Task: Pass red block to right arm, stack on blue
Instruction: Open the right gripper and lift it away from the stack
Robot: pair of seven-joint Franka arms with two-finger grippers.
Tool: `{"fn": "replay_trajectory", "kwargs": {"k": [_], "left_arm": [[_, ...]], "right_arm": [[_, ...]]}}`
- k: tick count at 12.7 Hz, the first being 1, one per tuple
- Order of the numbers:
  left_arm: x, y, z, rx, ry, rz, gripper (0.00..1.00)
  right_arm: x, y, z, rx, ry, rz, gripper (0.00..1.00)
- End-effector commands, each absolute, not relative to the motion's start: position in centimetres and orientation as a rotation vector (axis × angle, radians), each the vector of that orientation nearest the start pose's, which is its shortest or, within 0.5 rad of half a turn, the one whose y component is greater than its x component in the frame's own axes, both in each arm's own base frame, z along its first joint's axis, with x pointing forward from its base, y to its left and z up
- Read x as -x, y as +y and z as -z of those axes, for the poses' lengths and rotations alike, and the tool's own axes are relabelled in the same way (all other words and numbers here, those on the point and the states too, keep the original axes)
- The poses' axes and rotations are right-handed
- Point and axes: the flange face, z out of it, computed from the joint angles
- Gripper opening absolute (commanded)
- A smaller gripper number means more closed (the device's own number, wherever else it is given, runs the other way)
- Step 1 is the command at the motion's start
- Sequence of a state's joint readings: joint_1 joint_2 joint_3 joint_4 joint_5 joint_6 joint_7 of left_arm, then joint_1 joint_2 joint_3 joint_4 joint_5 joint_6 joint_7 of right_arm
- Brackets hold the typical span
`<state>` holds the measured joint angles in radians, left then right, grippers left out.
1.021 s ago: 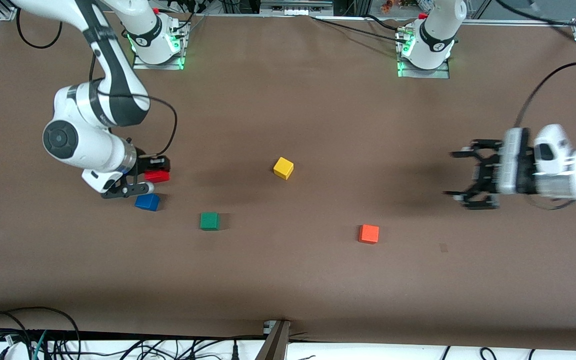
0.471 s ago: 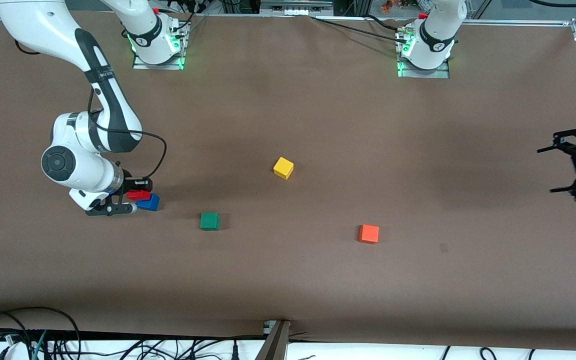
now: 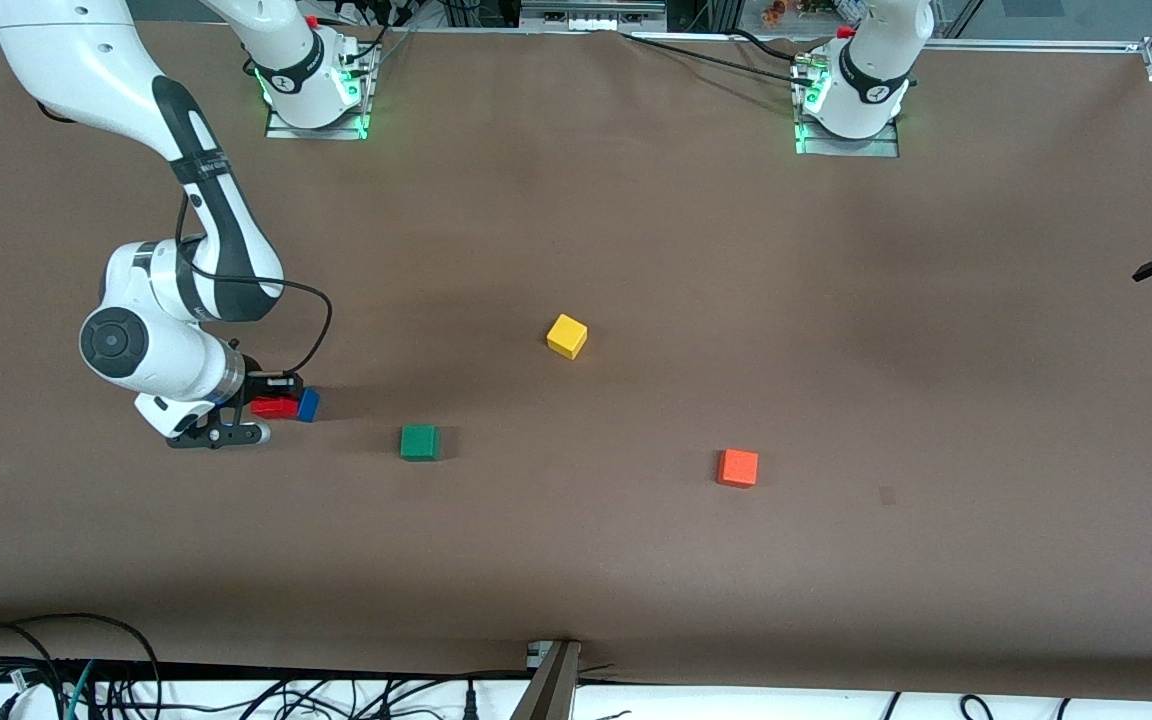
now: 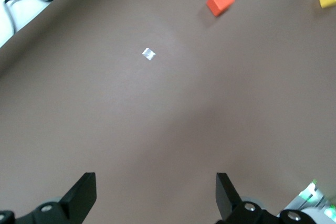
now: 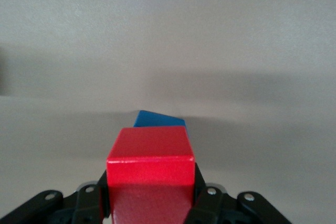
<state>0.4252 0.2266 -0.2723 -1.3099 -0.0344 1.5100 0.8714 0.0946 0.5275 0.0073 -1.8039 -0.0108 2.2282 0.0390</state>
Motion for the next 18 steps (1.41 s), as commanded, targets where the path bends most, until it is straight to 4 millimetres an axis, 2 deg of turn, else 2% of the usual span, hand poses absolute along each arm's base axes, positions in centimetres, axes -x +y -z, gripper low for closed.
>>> {"fn": "replay_trajectory", "kwargs": {"k": [1, 3, 4, 5, 8, 10, 12, 13, 14, 15, 16, 17, 18], "left_arm": [[-59.8, 10.0, -63.3, 3.066, 0.839, 0.039, 1.00], [-59.4, 8.6, -63.9, 3.095, 0.721, 0.033, 1.00], [-59.5, 7.8, -64.1, 3.106, 0.700, 0.040, 1.00], [-59.5, 7.6, -64.2, 3.114, 0.700, 0.047, 1.00], [-59.4, 6.3, -64.6, 3.103, 0.727, 0.054, 1.00], [-59.3, 6.0, -64.9, 3.103, 0.735, 0.060, 1.00], [-58.9, 5.5, -65.3, 3.099, 0.745, 0.057, 1.00], [-57.9, 5.0, -66.1, 3.089, 0.738, 0.060, 1.00], [-57.6, 4.6, -66.0, 3.088, 0.723, 0.051, 1.00], [-57.5, 3.1, -66.1, 3.085, 0.718, 0.046, 1.00], [-57.1, 3.0, -66.3, 3.095, 0.645, 0.032, 1.00], [-56.1, 1.4, -66.3, 3.101, 0.586, 0.011, 1.00], [-55.2, 0.7, -66.3, 3.109, 0.497, 0.000, 1.00]], "right_arm": [[-64.3, 6.4, -23.6, 3.163, -0.128, -0.177, 0.16], [-64.2, 6.4, -23.4, 3.163, -0.128, -0.182, 0.18], [-64.2, 6.6, -23.4, 3.163, -0.123, -0.184, 0.41], [-64.1, 6.6, -23.4, 3.164, -0.118, -0.186, 0.99], [-64.2, 6.9, -24.0, 3.163, -0.126, -0.174, 1.00], [-64.5, 6.7, -26.3, 3.156, -0.118, -0.127, 1.00], [-64.5, 5.7, -32.5, 3.158, -0.121, -0.057, 1.00], [-64.2, 5.5, -36.3, 3.156, -0.123, -0.002, 1.00], [-63.9, 5.7, -40.5, 3.151, -0.124, 0.083, 1.00], [-63.5, 5.4, -44.2, 3.150, -0.128, 0.131, 1.00], [-62.7, 5.2, -47.4, 3.153, -0.119, 0.098, 1.00], [-62.2, 4.4, -50.4, 3.163, -0.106, 0.015, 1.00], [-61.7, 3.5, -53.6, 3.164, -0.073, -0.066, 1.00]]}}
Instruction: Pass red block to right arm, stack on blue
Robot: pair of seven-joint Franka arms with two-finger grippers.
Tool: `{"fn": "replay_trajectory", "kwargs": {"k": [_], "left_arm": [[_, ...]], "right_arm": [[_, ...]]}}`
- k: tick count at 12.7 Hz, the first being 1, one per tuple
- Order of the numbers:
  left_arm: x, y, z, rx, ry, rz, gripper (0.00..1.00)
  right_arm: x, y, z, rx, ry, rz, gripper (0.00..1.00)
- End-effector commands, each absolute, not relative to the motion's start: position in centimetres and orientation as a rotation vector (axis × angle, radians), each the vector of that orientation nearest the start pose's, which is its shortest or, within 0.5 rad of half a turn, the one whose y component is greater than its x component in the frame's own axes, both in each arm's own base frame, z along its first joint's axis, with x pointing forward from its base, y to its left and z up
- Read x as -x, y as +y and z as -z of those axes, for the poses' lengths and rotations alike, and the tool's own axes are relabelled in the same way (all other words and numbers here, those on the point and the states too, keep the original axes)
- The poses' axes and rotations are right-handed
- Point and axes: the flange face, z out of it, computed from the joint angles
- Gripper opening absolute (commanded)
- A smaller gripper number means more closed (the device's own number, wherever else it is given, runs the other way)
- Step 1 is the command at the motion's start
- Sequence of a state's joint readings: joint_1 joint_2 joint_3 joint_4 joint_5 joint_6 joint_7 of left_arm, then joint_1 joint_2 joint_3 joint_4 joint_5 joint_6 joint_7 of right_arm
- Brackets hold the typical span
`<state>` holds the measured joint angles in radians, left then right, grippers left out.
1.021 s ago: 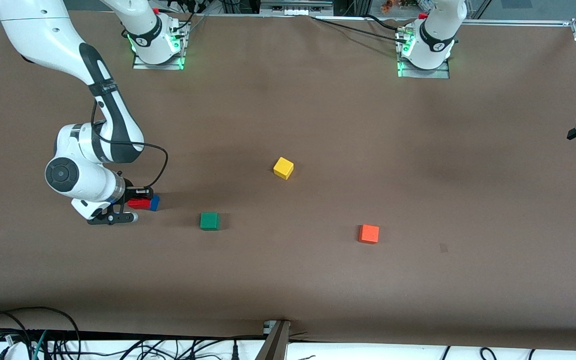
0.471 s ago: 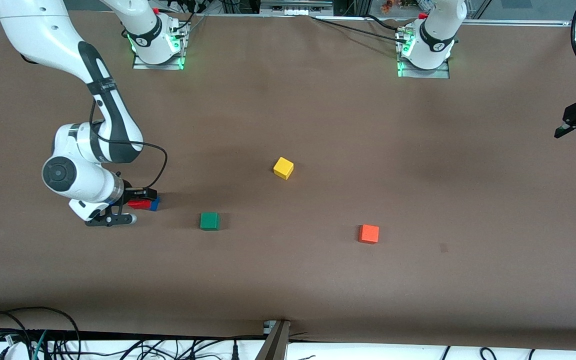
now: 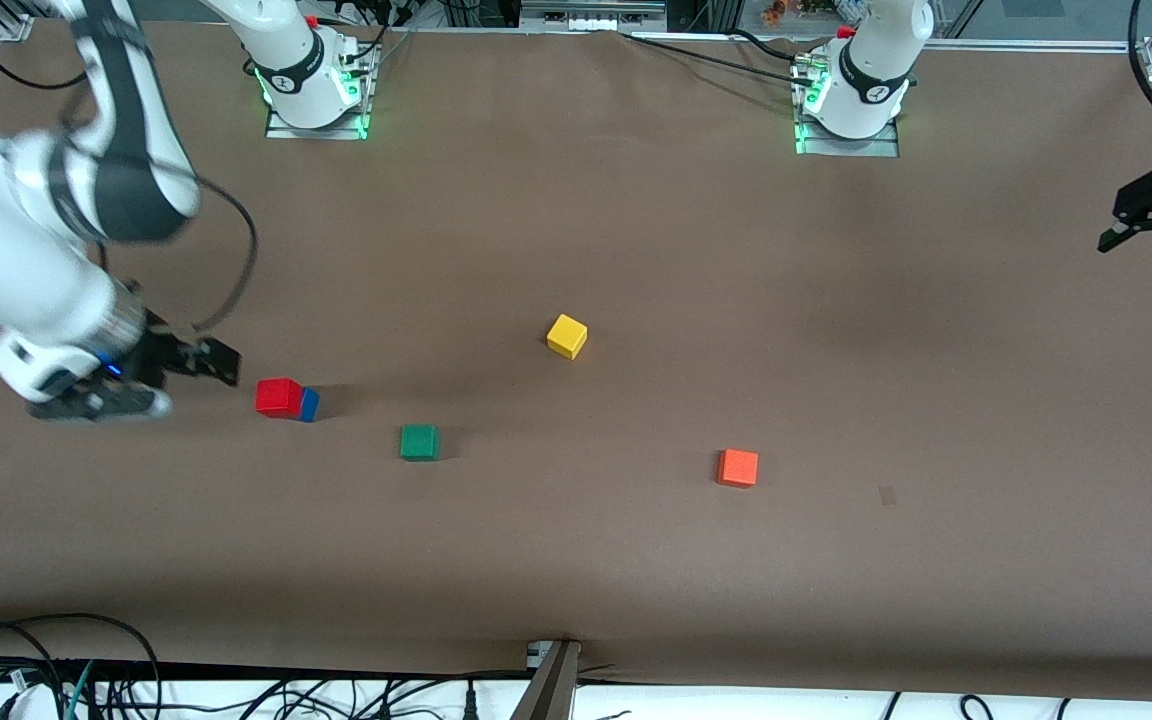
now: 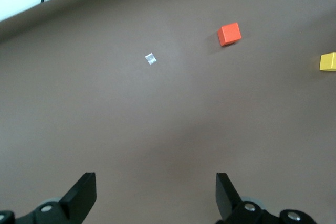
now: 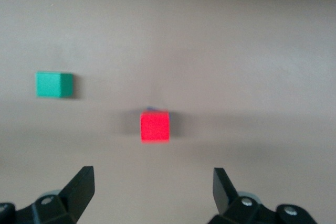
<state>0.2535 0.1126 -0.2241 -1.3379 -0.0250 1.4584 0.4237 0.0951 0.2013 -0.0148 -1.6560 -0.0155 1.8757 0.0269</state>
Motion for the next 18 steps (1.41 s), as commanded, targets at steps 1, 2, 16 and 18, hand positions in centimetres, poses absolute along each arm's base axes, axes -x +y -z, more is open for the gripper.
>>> {"fn": "replay_trajectory", "kwargs": {"k": [1, 2, 16, 18], "left_arm": [[-53.9, -0.8, -66.2, 3.113, 0.441, -0.019, 1.00], [-52.7, -1.4, -66.1, 3.118, 0.373, -0.030, 1.00], [-51.3, -2.6, -65.4, 3.180, -0.014, 0.011, 1.00], [-51.5, -2.6, -65.2, 3.180, -0.012, 0.004, 1.00]], "right_arm": [[-61.3, 3.3, -56.2, 3.168, -0.029, -0.109, 1.00], [-61.0, 3.0, -58.0, 3.173, -0.001, -0.116, 1.00], [-54.6, -0.1, -58.2, 3.126, 0.225, -0.071, 1.00], [-54.7, -0.1, -58.1, 3.126, 0.230, -0.071, 1.00]]}}
